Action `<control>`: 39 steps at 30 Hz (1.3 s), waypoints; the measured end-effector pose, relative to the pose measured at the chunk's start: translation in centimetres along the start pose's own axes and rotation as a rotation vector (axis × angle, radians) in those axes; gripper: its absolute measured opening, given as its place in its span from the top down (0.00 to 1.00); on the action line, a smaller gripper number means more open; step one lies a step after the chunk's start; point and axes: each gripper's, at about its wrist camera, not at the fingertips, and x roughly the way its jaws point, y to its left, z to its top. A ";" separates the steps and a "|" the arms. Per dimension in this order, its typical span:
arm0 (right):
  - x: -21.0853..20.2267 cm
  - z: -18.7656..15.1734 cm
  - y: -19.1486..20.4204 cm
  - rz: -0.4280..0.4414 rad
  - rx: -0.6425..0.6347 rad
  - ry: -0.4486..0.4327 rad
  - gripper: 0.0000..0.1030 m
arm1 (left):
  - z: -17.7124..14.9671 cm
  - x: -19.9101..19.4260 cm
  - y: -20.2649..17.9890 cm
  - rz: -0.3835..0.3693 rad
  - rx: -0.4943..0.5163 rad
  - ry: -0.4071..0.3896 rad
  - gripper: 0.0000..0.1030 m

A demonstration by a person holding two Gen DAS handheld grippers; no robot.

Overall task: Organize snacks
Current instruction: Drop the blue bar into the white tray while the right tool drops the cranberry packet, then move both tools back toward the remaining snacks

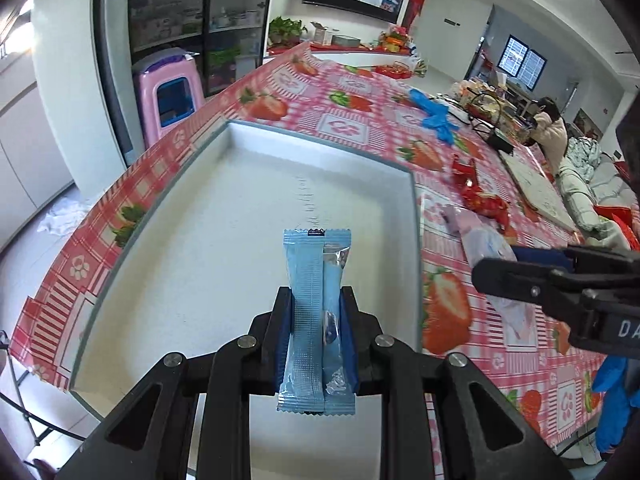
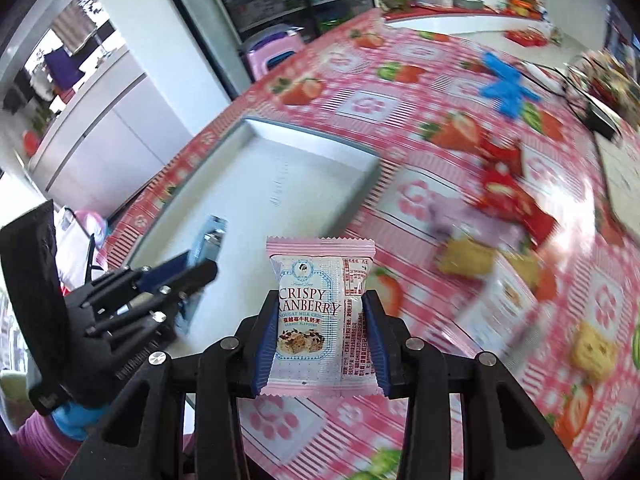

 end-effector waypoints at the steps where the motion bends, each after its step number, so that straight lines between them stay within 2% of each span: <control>1: 0.6 0.7 0.9 0.005 -0.015 0.001 0.59 | 0.0 0.3 0.7 0.001 -0.009 0.004 0.76; 8: 4.1 3.9 4.9 0.021 -0.075 0.031 0.59 | -0.2 2.4 3.9 0.019 -0.070 0.042 0.76; 13: 5.8 5.2 5.9 0.018 -0.078 0.042 0.59 | -0.3 3.2 3.9 0.039 -0.058 0.049 0.73; 14: 6.0 5.3 5.9 0.014 -0.074 0.043 0.59 | -0.2 3.2 3.8 0.052 -0.054 0.048 0.66; 15: 6.1 5.5 5.9 0.009 -0.070 0.047 0.56 | -0.1 3.2 3.7 0.063 -0.055 0.048 0.53; 16: 6.4 5.6 5.7 0.003 -0.063 0.055 0.49 | -0.1 3.0 3.6 0.077 -0.062 0.040 0.45; 17: 6.4 5.6 5.5 -0.004 -0.057 0.057 0.40 | -0.1 2.6 3.5 0.081 -0.067 0.025 0.34; 18: 6.2 5.6 5.2 -0.017 -0.049 0.053 0.16 | -0.2 2.0 3.4 0.077 -0.070 0.007 0.29; 19: 5.7 5.4 4.7 -0.041 -0.046 0.034 0.00 | -0.1 1.6 3.3 0.070 -0.069 -0.003 0.28; 21: 4.3 4.9 3.8 -0.088 -0.040 -0.007 0.00 | -0.1 0.8 2.7 0.059 -0.055 -0.017 0.24; 25: 1.9 2.3 -1.0 -0.177 0.013 -0.010 0.00 | 0.2 -0.4 -1.1 0.031 0.034 -0.038 0.23; 28: 0.3 -0.4 -6.4 -0.224 0.127 0.017 0.00 | 0.3 -0.5 -4.8 -0.016 0.104 -0.025 0.22; 31: -2.0 -3.2 -12.0 -0.271 0.256 0.006 0.00 | -0.1 -0.1 -9.9 -0.062 0.205 0.001 0.20; 35: -4.4 -6.7 -18.8 -0.326 0.427 -0.003 0.00 | -0.7 2.1 -15.8 -0.075 0.313 0.050 0.20; 39: -5.8 -9.4 -24.0 -0.325 0.608 -0.023 0.00 | -0.4 5.2 -19.1 -0.085 0.330 0.115 0.20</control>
